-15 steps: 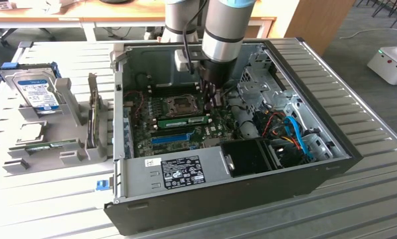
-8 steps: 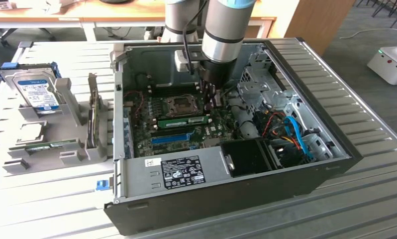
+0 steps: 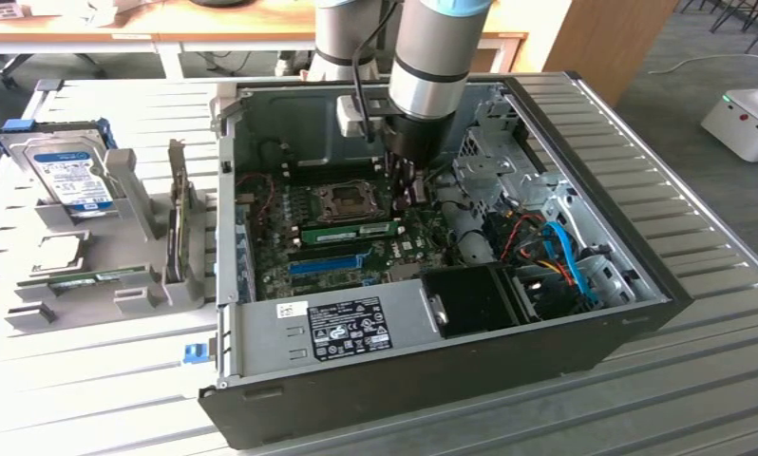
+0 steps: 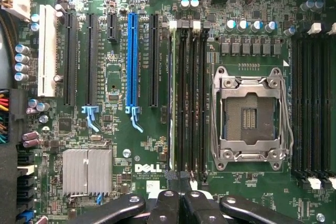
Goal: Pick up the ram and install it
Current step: 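Press down the ram until it locks into place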
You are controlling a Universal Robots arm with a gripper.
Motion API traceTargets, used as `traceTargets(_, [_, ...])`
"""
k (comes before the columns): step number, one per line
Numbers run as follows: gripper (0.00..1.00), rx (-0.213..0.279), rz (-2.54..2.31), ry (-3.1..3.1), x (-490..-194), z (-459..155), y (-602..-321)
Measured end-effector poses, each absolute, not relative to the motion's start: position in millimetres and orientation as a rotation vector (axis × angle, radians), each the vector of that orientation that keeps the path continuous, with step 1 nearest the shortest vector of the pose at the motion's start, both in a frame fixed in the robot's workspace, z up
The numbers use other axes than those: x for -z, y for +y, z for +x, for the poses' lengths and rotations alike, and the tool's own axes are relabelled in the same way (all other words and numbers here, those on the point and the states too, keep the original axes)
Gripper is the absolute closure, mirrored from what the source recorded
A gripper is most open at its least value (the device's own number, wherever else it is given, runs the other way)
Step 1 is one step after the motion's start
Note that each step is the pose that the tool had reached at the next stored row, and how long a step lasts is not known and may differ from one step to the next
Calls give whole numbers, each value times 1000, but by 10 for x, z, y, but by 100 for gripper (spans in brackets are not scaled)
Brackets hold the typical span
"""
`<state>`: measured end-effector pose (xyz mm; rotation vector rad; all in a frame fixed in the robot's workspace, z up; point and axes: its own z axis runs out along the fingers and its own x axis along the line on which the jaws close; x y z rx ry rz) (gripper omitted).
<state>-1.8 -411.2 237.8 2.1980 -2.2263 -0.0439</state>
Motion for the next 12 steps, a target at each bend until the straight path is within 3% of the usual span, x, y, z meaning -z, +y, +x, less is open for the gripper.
traceTargets(12, [89, 44, 2198, -2226, -2304, -18, -4113])
